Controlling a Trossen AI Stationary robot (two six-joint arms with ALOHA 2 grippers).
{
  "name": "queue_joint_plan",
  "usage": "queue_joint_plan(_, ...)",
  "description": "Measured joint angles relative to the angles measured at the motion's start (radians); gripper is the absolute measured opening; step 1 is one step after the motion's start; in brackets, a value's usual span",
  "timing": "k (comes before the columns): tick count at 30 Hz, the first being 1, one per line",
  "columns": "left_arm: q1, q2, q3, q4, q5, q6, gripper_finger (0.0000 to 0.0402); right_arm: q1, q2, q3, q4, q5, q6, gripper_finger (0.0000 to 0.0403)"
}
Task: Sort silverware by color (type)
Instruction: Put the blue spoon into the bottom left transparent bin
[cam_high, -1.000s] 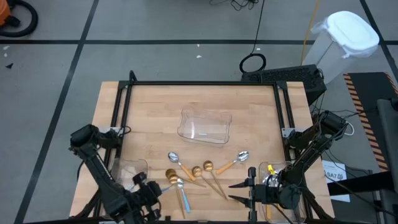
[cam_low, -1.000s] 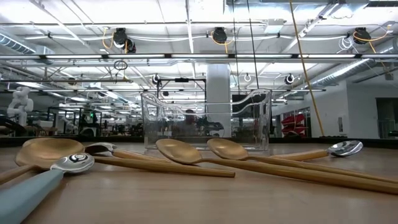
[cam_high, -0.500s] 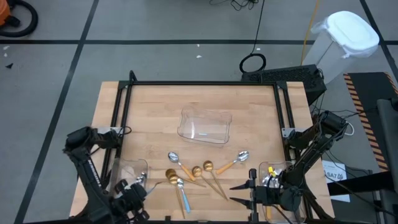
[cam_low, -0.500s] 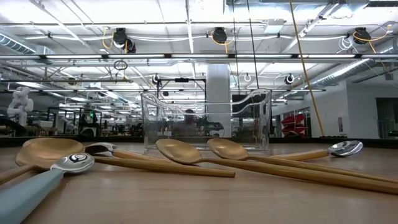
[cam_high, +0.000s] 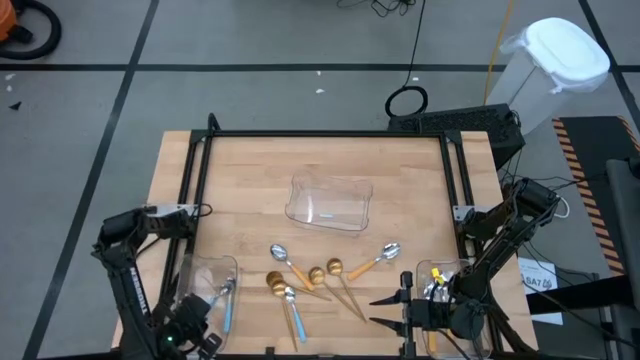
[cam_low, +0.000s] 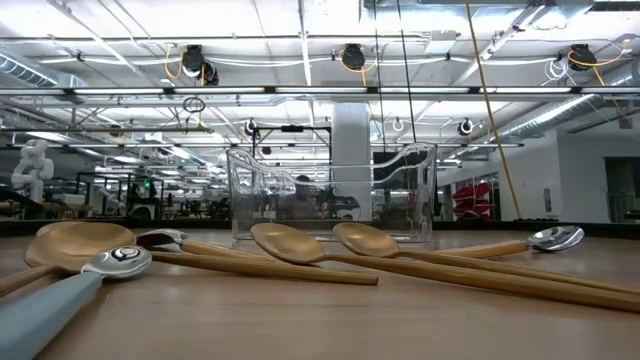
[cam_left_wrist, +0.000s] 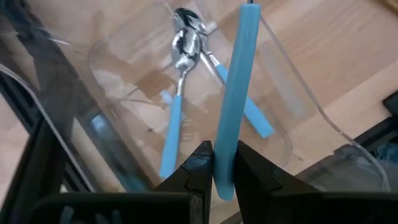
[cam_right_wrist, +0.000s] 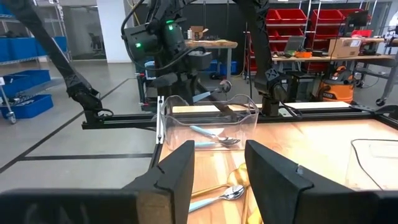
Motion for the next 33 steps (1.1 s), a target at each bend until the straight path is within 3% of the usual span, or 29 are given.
queue_joint_plan(11, 0.024, 0.035, 0.000, 0.010, 0.108, 0.008, 0.0051, 0.000, 0.000, 0.000, -0.006, 0.001, 0.016, 0.0139)
queue_joint_plan(19, 0.056, 0.035, 0.000, -0.015, 0.277, 0.035, 0.0051, 0.000, 0.000, 0.000, -0.023, 0.004, 0.023, 0.0139)
queue_joint_plan(33, 0.058, 0.035, 0.000, -0.015, 0.268, 0.000, 0.0051, 0.000, 0.000, 0.000, -0.026, 0.004, 0.019, 0.0139)
